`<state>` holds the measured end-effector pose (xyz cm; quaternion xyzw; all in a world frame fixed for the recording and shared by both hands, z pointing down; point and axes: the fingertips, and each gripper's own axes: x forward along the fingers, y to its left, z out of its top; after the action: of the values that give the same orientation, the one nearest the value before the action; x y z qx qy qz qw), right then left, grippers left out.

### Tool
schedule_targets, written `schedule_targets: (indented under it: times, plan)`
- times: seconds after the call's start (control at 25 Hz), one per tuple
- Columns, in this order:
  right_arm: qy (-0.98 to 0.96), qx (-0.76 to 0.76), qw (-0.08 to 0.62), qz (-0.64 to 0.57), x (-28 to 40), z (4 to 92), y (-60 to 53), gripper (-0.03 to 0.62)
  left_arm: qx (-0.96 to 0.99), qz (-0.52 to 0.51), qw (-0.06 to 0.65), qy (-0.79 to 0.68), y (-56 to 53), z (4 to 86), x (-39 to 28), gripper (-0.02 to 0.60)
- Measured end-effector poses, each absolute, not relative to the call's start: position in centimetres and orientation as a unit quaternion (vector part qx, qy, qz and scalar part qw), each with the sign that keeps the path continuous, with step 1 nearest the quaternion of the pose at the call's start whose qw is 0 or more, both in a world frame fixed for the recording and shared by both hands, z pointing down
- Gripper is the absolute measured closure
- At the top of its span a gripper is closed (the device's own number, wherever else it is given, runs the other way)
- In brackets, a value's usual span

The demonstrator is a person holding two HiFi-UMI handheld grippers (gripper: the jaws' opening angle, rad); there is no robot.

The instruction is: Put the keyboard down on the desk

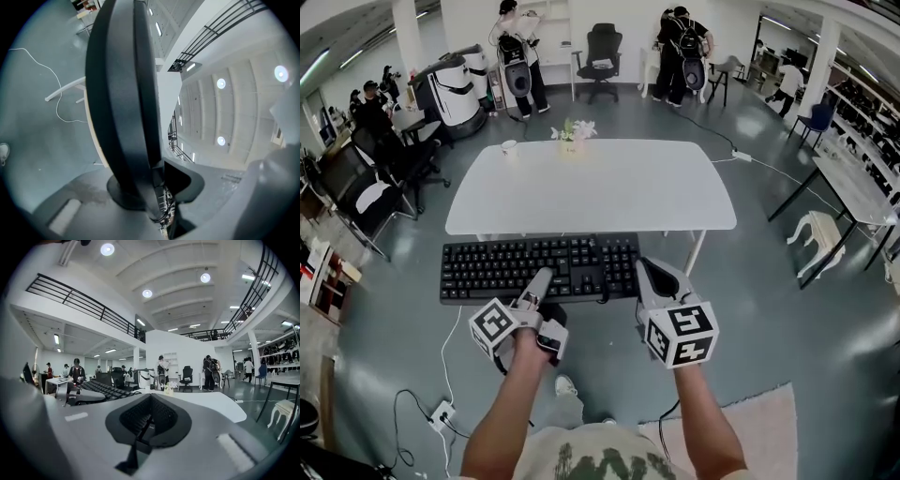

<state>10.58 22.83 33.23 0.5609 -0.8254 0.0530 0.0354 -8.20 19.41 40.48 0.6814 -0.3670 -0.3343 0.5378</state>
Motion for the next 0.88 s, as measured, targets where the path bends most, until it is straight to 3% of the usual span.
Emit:
schedule_targets:
  times: [0.88]
  plan:
    - [-0.807,0.583,0.065,0.068,6.9,35.2,3.4,0.595,0.664,-0.333,0.576,-0.342,-0.7,43.7,-11.4,0.486]
